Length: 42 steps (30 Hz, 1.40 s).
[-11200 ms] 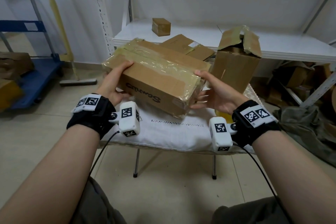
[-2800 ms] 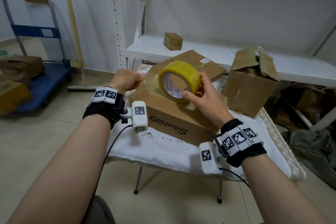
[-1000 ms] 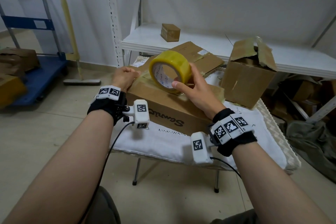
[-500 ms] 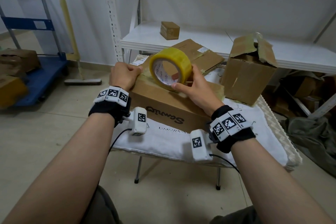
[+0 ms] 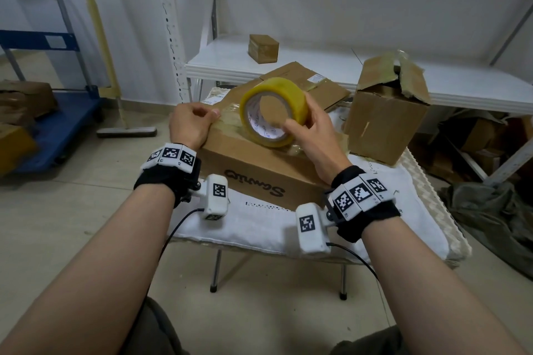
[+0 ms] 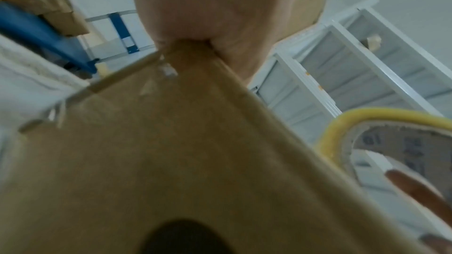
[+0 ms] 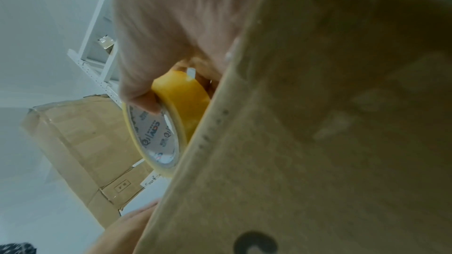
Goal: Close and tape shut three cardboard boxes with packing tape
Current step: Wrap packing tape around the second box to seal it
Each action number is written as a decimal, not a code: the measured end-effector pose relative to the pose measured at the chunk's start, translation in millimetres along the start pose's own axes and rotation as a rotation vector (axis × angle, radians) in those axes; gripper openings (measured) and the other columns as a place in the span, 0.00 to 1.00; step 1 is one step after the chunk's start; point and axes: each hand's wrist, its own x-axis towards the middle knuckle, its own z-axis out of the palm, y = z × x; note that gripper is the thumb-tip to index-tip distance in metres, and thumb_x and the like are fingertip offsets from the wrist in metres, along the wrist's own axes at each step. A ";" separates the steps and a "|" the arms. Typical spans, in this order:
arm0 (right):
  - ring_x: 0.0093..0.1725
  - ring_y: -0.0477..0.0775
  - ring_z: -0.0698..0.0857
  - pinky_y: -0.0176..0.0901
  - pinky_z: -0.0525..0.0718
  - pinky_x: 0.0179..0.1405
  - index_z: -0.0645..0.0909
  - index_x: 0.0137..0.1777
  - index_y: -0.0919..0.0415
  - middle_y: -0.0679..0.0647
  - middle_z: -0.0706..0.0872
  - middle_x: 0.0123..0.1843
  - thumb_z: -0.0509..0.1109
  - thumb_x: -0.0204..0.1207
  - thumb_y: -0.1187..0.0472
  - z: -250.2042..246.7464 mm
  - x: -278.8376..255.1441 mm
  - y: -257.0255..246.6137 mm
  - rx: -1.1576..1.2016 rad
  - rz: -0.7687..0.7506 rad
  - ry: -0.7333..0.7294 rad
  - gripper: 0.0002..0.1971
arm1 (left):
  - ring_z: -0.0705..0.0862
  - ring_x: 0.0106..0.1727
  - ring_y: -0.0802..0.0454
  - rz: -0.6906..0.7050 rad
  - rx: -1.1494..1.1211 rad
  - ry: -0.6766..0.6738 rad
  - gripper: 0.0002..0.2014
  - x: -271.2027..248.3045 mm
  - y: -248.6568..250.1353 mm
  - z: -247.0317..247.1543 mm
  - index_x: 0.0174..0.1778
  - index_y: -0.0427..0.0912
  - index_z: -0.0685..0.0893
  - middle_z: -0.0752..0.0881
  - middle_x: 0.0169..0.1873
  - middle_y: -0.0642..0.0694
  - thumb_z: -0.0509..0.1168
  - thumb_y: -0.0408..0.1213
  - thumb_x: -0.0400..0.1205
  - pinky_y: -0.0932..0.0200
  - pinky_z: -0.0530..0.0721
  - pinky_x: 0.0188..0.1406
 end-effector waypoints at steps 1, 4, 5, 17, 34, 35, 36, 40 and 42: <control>0.56 0.41 0.84 0.40 0.86 0.64 0.74 0.78 0.52 0.47 0.86 0.61 0.72 0.80 0.66 -0.2 0.6 0.5 -0.008 0.004 -0.002 0.27 | 0.85 0.53 0.49 0.076 0.041 0.004 0.07 0.2 1.5 -0.8 0.50 0.46 0.93 0.89 0.51 0.47 0.74 0.42 0.79 0.59 0.82 0.60; 0.58 0.47 0.85 0.39 0.86 0.59 0.72 0.77 0.53 0.50 0.85 0.59 0.75 0.81 0.62 -2.8 1.7 3.2 0.016 0.048 0.025 0.26 | 0.82 0.50 0.53 0.308 0.158 -0.077 0.07 1.3 7.2 -5.8 0.50 0.44 0.94 0.86 0.52 0.47 0.74 0.32 0.80 0.75 0.75 0.52; 0.57 0.49 0.85 0.39 0.86 0.57 0.72 0.76 0.55 0.51 0.85 0.56 0.75 0.81 0.61 -3.7 1.5 3.6 0.033 0.060 0.030 0.25 | 0.83 0.51 0.52 0.355 0.193 -0.114 0.07 2.4 7.6 -7.8 0.50 0.44 0.94 0.87 0.52 0.47 0.73 0.30 0.79 0.70 0.77 0.56; 0.63 0.47 0.85 0.46 0.85 0.66 0.74 0.77 0.53 0.45 0.85 0.62 0.75 0.82 0.54 4.2 0.0 1.6 -0.112 -0.035 -0.115 0.25 | 0.89 0.47 0.48 0.456 0.356 -0.211 0.08 -4.1 22.3 -17.4 0.45 0.42 0.95 0.93 0.45 0.44 0.74 0.26 0.76 0.53 0.84 0.63; 0.64 0.57 0.85 0.49 0.89 0.61 0.74 0.73 0.55 0.60 0.84 0.65 0.78 0.79 0.55 -0.9 0.4 4.6 0.003 0.003 -0.072 0.25 | 0.85 0.52 0.46 0.470 0.466 -0.205 0.08 -14.8 25.8 -12.3 0.53 0.51 0.92 0.88 0.54 0.48 0.72 0.45 0.81 0.44 0.84 0.52; 0.65 0.57 0.85 0.48 0.89 0.61 0.74 0.74 0.56 0.60 0.84 0.66 0.77 0.79 0.56 -1.1 -0.1 3.7 0.011 0.001 -0.073 0.25 | 0.85 0.53 0.45 0.470 0.462 -0.207 0.08 -15.1 25.8 -12.4 0.54 0.52 0.92 0.89 0.55 0.49 0.71 0.46 0.82 0.43 0.84 0.53; 0.65 0.57 0.85 0.48 0.89 0.61 0.74 0.74 0.57 0.61 0.83 0.66 0.77 0.80 0.57 -1.5 -0.6 2.8 0.021 -0.001 -0.072 0.25 | 0.85 0.55 0.45 0.461 0.448 -0.211 0.08 -15.2 25.7 -12.8 0.55 0.53 0.92 0.89 0.56 0.50 0.71 0.46 0.82 0.44 0.83 0.55; 0.65 0.59 0.84 0.54 0.89 0.62 0.74 0.74 0.58 0.62 0.83 0.66 0.77 0.80 0.59 -2.4 -2.3 1.2 0.059 -0.018 -0.067 0.24 | 0.85 0.60 0.49 0.422 0.413 -0.201 0.08 -14.7 23.8 -14.1 0.55 0.55 0.93 0.90 0.58 0.54 0.72 0.45 0.82 0.51 0.80 0.60; 0.65 0.58 0.85 0.56 0.89 0.64 0.73 0.74 0.57 0.62 0.83 0.66 0.77 0.80 0.58 -2.1 -1.6 2.7 0.054 -0.015 -0.072 0.25 | 0.85 0.59 0.49 0.414 0.408 -0.194 0.08 -15.0 23.2 -13.3 0.54 0.55 0.93 0.90 0.57 0.54 0.72 0.45 0.81 0.50 0.80 0.61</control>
